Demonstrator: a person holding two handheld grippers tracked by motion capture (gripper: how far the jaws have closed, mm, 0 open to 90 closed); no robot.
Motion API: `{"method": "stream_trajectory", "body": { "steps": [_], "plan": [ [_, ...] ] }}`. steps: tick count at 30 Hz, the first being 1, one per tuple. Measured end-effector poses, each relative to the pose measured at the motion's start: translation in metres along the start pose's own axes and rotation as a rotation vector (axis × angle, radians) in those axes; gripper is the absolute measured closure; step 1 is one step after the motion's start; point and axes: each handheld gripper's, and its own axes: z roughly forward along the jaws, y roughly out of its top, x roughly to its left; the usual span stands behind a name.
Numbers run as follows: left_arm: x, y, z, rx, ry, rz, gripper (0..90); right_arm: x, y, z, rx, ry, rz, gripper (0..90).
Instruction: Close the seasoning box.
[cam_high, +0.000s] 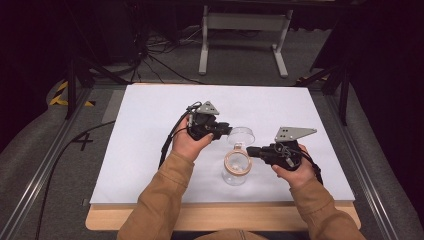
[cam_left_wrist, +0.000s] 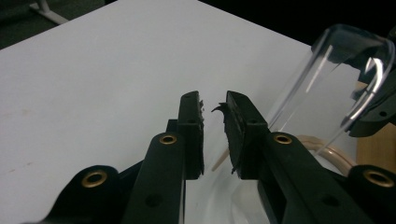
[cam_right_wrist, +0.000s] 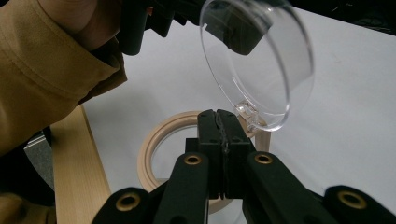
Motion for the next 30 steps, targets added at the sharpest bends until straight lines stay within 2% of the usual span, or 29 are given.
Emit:
{"method": "stream_trajectory", "body": {
  "steps": [5,14,22,23,25,30],
  "plan": [
    [-0.002,0.0,-0.002,0.026,-0.004,-0.001,74.9,0.001,0.0,-0.001,0.002,0.012,-0.002,89.4],
    [0.004,-0.002,-0.012,0.045,-0.009,-0.006,69.1,0.007,0.002,-0.002,0.029,0.048,-0.011,89.5],
    [0.009,-0.005,-0.019,0.07,-0.004,-0.024,66.3,0.012,0.003,-0.001,0.102,0.088,-0.021,89.5],
    [0.01,-0.006,-0.019,0.075,-0.006,-0.022,66.3,0.012,0.002,0.0,0.126,0.108,-0.01,89.5],
    [0.012,-0.007,-0.021,0.09,-0.002,-0.026,66.2,0.013,0.002,0.0,0.147,0.117,-0.006,89.5],
    [0.013,-0.009,-0.021,0.1,0.002,-0.031,65.9,0.013,0.002,0.001,0.175,0.133,-0.003,89.5]
  ]
}}
